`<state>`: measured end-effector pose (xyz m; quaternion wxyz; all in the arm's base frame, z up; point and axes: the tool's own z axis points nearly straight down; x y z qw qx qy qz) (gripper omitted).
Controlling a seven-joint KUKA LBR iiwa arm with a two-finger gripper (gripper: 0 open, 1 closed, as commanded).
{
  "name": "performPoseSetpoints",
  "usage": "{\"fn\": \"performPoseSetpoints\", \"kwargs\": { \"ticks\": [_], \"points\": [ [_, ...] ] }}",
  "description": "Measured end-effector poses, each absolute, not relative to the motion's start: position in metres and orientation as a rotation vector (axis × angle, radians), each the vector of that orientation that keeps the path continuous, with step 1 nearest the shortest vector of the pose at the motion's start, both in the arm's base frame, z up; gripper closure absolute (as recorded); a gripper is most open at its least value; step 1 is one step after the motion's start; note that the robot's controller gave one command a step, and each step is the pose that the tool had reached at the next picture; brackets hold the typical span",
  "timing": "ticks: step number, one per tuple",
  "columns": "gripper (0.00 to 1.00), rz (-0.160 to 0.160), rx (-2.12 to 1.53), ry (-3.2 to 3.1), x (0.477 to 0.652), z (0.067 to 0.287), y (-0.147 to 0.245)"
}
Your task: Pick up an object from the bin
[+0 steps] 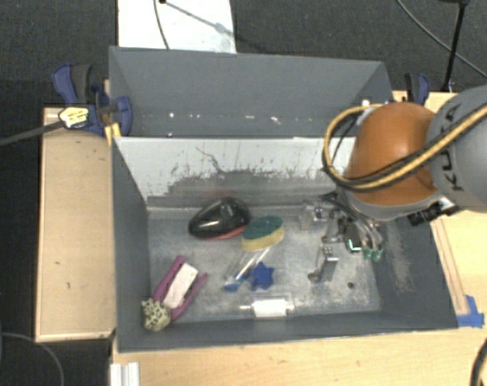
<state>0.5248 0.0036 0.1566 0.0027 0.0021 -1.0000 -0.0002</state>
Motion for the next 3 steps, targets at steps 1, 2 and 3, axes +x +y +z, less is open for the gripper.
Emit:
{"fn": "performPoseSetpoints", "kwargs": {
  "ticks": [1, 2, 3],
  "points": [
    [0.0, 0.001, 0.646, -3.088, 0.581, 0.072, 0.051],
    [0.0, 0.001, 0.83, -3.038, 0.579, 0.102, 0.05],
    [0.0, 0.001, 1.112, -2.941, 0.568, 0.108, 0.051]
  ]
}}
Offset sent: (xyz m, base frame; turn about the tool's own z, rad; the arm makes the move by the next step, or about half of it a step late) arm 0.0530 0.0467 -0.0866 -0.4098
